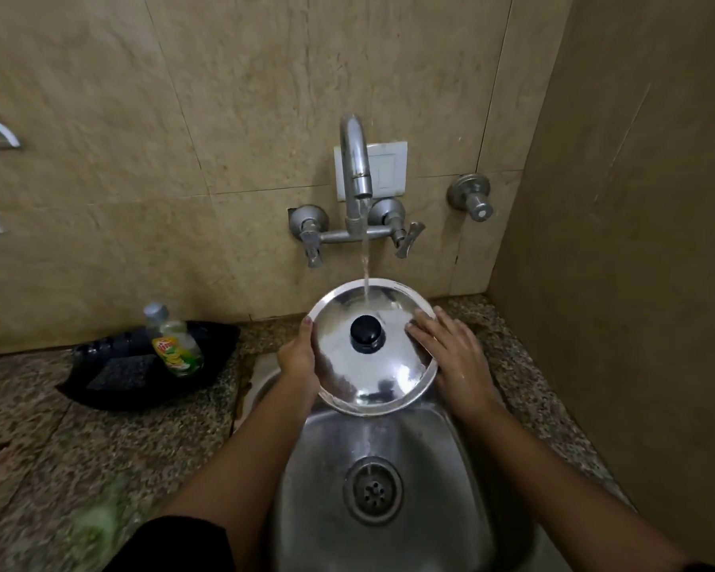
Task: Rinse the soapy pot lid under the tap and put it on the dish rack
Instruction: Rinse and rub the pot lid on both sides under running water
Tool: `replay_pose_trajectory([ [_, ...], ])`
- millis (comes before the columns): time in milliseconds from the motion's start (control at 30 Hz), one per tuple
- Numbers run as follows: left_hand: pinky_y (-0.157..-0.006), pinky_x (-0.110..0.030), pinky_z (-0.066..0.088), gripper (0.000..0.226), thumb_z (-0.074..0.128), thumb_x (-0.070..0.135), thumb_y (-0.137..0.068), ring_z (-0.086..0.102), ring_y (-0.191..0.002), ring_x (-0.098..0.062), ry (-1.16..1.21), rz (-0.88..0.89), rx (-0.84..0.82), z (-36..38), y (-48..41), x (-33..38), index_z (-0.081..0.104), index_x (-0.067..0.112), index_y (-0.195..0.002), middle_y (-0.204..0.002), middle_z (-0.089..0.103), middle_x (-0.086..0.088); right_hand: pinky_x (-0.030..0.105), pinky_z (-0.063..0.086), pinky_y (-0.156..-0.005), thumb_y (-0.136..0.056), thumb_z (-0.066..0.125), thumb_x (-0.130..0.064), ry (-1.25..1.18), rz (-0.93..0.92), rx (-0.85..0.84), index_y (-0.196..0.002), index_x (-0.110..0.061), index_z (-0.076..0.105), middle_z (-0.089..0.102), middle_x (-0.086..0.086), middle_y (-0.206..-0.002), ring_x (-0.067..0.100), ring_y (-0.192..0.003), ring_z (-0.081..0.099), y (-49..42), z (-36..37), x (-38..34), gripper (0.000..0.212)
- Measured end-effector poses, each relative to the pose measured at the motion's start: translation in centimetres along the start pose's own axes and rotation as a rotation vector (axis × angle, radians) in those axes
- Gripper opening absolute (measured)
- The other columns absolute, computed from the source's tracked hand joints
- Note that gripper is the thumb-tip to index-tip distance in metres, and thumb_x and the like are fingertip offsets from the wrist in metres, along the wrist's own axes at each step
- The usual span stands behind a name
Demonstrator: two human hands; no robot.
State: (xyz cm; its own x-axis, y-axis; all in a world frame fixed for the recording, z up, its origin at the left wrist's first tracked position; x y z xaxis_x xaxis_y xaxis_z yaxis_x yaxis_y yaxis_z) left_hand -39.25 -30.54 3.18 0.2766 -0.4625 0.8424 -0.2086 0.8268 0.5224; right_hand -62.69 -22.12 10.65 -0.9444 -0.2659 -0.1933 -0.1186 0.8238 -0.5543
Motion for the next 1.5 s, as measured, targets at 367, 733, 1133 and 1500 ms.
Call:
replay_pose_trajectory([
  [367, -0.075, -0.039, 0.050, 0.066, 0.029, 0.058, -0.095, 0.065, -0.096, -0.030, 0.022, -0.183, -0.468, 4.7, 2.7, -1.3, 0.073, 0.010, -0.092, -0.083, 0.076, -0.013, 0.032, 0.050, -0.082, -0.089, 0.064, -0.023, -0.604, 0.315, 0.112, -0.107, -0.020, 0.064, 0.067, -0.003, -0.101, 0.012, -0.095, 0.062, -4.0, -3.1, 2.2, 0.018],
  [733, -0.072, -0.032, 0.050, 0.032, 0.050, 0.029, -0.097, 0.062, -0.074, -0.019, -0.288, 0.541, -0.445, 4.4, 5.6, 4.0, 0.071, 0.013, -0.077, -0.078, 0.069, -0.011, 0.035, 0.042, -0.069, -0.096, 0.041, -0.027, -0.085, -0.062, -0.045, -0.089, -0.014, 0.062, 0.059, 0.005, -0.085, 0.024, -0.080, 0.055, -9.8, 0.2, -7.9, 0.026],
  [1133, -0.088, -0.051, 0.051, 0.035, 0.061, 0.042, -0.088, 0.063, -0.084, -0.028, 0.053, 0.360, -0.153, -3.0, 1.3, 3.9, 0.075, 0.019, -0.064, -0.085, 0.070, -0.013, 0.037, 0.046, -0.079, -0.099, 0.024, -0.034, -0.209, 0.345, 0.069, -0.107, -0.008, 0.061, 0.064, 0.013, -0.102, 0.031, -0.094, 0.059, -4.5, 1.0, 0.5, 0.046],
  [1500, -0.080, -0.036, 0.057, 0.045, 0.053, 0.044, -0.093, 0.070, -0.077, -0.022, 0.121, 0.250, -0.216, -1.2, 0.6, 1.5, 0.070, 0.002, -0.097, -0.090, 0.073, -0.011, 0.033, 0.035, -0.110, -0.090, 0.043, -0.010, -0.398, 0.189, 0.137, -0.139, -0.019, 0.046, 0.048, 0.000, -0.142, 0.006, -0.131, 0.039, -0.3, -2.4, 1.4, 0.051],
])
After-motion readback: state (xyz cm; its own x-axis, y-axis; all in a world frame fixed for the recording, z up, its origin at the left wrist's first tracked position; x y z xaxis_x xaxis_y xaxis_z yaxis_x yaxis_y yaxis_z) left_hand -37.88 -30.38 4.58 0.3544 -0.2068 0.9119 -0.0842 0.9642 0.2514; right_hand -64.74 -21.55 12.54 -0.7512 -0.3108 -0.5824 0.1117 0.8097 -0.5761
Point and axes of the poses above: each hand's wrist, its own y-axis away from the middle knuckle, its own z-axis out of the palm, x = y × z, the point moved 10 cm from there along -y, towards the middle knuckle
